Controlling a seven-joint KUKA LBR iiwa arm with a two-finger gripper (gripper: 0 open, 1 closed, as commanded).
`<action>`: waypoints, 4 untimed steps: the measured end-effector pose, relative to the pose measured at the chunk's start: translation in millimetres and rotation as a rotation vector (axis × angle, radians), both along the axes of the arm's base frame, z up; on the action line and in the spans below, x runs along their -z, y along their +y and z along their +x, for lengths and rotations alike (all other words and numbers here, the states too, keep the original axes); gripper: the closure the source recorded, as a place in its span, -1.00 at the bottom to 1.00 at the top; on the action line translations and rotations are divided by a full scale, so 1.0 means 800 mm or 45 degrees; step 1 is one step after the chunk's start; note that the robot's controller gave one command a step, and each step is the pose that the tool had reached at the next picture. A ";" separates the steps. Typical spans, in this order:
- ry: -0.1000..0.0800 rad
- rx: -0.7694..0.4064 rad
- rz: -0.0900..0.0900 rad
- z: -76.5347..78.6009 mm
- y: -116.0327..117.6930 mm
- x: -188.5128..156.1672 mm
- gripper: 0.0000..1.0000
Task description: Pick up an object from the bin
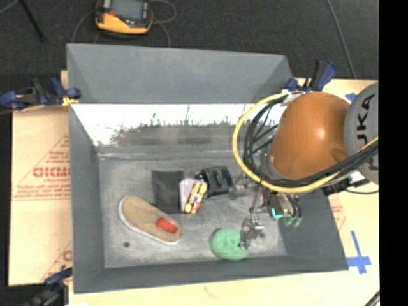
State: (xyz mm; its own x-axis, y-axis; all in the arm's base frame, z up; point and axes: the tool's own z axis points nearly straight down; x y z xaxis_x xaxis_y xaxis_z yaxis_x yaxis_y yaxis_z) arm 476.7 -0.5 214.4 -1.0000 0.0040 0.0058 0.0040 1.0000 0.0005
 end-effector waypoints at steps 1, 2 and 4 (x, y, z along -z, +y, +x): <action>-0.011 0.000 0.000 0.002 0.000 -0.005 -1.00; -0.020 -0.082 -0.002 0.010 -0.006 0.053 -1.00; -0.011 -0.431 0.000 0.024 -0.029 0.178 1.00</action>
Offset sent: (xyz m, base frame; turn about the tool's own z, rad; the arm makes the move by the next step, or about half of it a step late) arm 0.0137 -0.0135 -0.1444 -0.1861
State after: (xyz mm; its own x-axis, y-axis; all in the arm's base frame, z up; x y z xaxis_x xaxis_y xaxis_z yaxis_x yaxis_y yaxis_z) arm 496.3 -24.0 72.4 -0.9445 -0.3284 -0.0024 -0.3284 0.9445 -0.0008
